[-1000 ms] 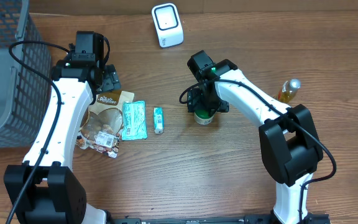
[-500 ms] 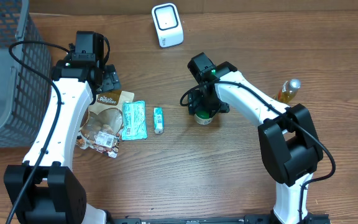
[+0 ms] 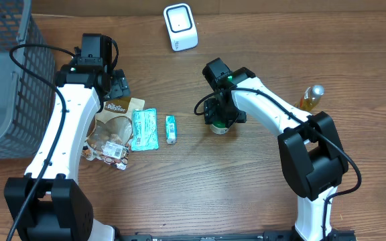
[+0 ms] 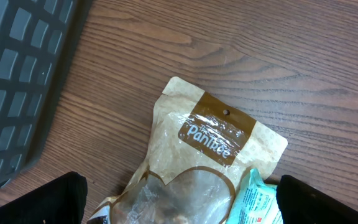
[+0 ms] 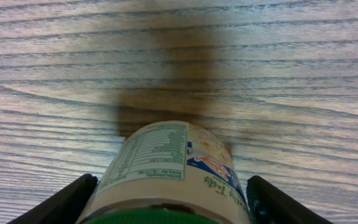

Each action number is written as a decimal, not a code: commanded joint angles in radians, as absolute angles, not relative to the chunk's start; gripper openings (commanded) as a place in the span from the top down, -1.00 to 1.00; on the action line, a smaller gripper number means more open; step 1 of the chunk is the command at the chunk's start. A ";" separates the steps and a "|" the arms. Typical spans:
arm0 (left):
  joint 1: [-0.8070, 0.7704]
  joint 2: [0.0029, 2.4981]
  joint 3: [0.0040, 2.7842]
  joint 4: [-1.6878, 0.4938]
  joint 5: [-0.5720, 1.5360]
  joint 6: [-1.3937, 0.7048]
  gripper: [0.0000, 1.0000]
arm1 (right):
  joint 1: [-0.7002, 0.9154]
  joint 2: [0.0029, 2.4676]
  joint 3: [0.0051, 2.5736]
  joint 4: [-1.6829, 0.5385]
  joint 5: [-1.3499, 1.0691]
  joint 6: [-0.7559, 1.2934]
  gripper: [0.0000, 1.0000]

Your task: Scan the item barcode

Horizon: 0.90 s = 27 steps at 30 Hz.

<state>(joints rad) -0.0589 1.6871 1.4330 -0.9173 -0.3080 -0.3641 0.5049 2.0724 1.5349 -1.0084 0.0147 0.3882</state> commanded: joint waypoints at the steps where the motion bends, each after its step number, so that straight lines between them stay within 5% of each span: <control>1: -0.068 1.697 1.436 -0.916 -0.321 -0.363 -0.99 | 0.506 2.078 1.524 -1.008 0.028 0.388 -0.37; 13: -0.066 1.697 1.436 -0.916 -0.321 -0.363 -0.99 | 0.432 2.023 1.690 -1.176 -0.110 0.396 -0.12; 20: -0.066 1.697 1.436 -0.916 -0.321 -0.363 -0.99 | 0.352 1.961 1.742 -1.261 -0.453 0.395 -0.01; 23: -0.066 1.697 1.436 -0.916 -0.321 -0.363 -0.99 | 0.327 1.959 1.742 -1.288 -0.613 0.395 0.28; 27: -0.066 1.697 1.436 -0.916 -0.321 -0.363 -0.99 | 0.314 1.959 1.741 -1.326 -0.782 0.396 0.28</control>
